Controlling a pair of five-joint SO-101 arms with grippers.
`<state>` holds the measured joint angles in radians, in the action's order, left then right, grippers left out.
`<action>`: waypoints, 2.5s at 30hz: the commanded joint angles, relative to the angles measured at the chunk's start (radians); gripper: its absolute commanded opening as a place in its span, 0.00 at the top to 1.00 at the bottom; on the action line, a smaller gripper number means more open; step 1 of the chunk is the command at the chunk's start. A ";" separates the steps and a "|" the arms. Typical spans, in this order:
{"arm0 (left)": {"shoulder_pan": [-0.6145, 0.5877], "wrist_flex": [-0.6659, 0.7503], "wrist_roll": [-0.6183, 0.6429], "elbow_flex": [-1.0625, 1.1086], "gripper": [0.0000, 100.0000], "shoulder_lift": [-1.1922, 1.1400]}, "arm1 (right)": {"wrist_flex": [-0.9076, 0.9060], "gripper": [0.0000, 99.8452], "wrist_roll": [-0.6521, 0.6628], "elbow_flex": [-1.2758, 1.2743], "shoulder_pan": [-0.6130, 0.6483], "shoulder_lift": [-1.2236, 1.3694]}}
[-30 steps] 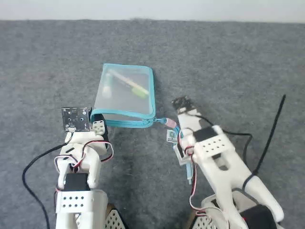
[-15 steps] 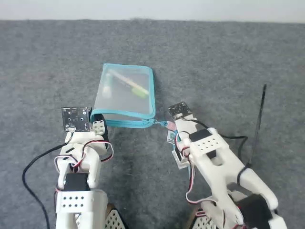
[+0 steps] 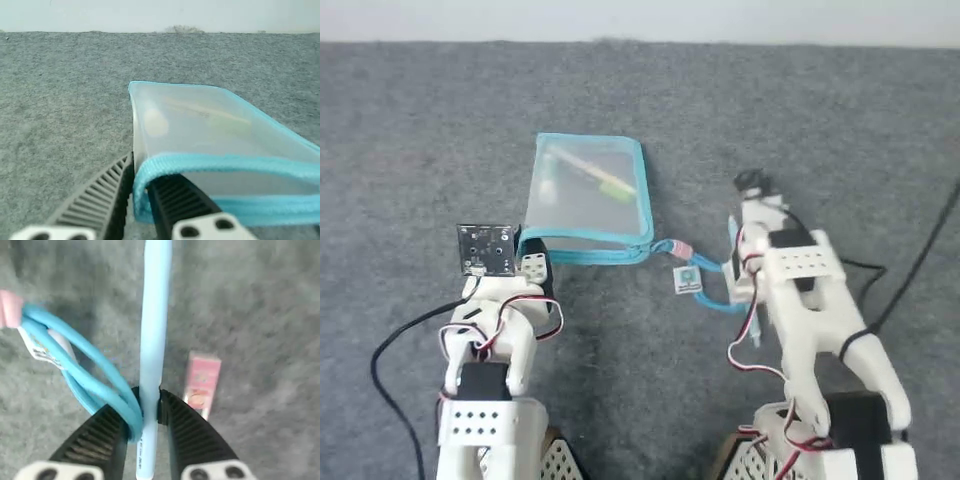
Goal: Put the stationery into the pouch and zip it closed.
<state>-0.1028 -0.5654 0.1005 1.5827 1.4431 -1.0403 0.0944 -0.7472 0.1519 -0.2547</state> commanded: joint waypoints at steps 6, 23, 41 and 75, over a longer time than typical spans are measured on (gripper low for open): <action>0.009 0.038 -0.012 -0.010 0.99 -0.011 | -0.027 0.99 0.120 0.152 -0.079 -0.064; 0.005 0.035 -0.012 -0.010 0.99 -0.011 | -0.048 0.78 0.222 0.184 -0.153 -0.074; 0.005 0.038 -0.012 -0.010 0.99 -0.011 | -0.352 0.78 0.169 0.173 0.222 -0.461; 0.011 0.040 -0.014 0.004 0.99 -0.011 | 0.010 0.78 0.015 0.563 0.242 0.176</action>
<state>-0.0967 -0.5654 0.1005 1.6011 1.4431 -0.9221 0.1235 -0.2793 0.4173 -0.0368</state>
